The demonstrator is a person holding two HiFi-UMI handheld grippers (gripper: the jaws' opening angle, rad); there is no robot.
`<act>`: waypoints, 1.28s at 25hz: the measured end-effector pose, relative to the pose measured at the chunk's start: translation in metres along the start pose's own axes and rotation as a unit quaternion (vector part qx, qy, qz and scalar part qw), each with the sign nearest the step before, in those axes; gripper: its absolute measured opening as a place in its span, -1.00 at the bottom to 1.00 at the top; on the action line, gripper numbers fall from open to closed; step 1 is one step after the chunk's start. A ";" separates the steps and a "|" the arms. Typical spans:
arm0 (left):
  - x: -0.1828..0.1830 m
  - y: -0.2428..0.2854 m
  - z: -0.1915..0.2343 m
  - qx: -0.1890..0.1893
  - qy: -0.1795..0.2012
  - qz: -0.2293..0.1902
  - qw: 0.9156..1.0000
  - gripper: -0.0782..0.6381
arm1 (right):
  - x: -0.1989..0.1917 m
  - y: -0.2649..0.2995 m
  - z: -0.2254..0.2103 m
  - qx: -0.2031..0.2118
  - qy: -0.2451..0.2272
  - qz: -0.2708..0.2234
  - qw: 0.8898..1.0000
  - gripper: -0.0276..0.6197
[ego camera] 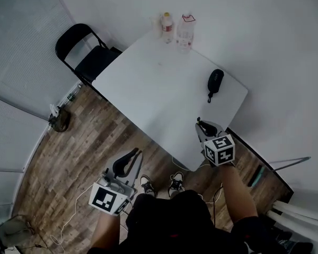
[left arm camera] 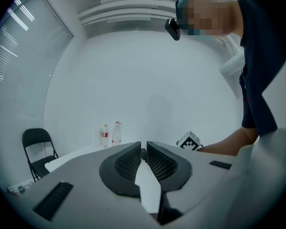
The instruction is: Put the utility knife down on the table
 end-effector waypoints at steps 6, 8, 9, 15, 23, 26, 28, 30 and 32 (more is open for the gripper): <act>-0.017 -0.009 0.014 0.013 -0.003 0.017 1.000 -0.64 | -0.046 0.070 -0.007 -0.018 -0.031 0.143 0.989 -0.70; -0.024 -0.011 0.016 0.016 -0.012 0.022 1.000 -0.64 | -0.055 0.084 -0.009 -0.019 -0.032 0.176 0.984 -0.70; -0.027 -0.011 0.016 0.017 -0.014 0.024 0.999 -0.64 | -0.060 0.091 -0.010 -0.019 -0.036 0.192 0.981 -0.70; -0.037 -0.015 0.019 0.023 -0.038 0.038 0.998 -0.64 | -0.078 0.118 -0.012 -0.029 -0.070 0.270 0.960 -0.70; -0.051 -0.021 0.030 0.032 -0.041 0.043 0.998 -0.64 | -0.093 0.136 -0.012 -0.026 -0.075 0.308 0.948 -0.70; -0.054 -0.022 0.035 0.033 -0.041 0.041 0.998 -0.64 | -0.096 0.139 -0.011 -0.026 -0.077 0.311 0.947 -0.70; -0.055 -0.021 0.035 0.032 -0.042 0.043 0.998 -0.64 | -0.096 0.140 -0.010 -0.023 -0.078 0.311 0.947 -0.70; -0.057 -0.021 0.033 0.029 -0.045 0.048 0.997 -0.64 | -0.097 0.138 -0.011 -0.018 -0.080 0.307 0.948 -0.70; -0.059 -0.021 0.030 0.024 -0.045 0.058 0.997 -0.64 | -0.098 0.135 -0.011 -0.014 -0.080 0.300 0.950 -0.70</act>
Point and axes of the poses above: the fingertips, and each gripper's own axes: y forward along the fingers, z to its left, x out of its top, the point moved 4 cm from there along -y, backward along the fingers, and after that the axes turned 10 degrees about y, right-handed, at the moved point
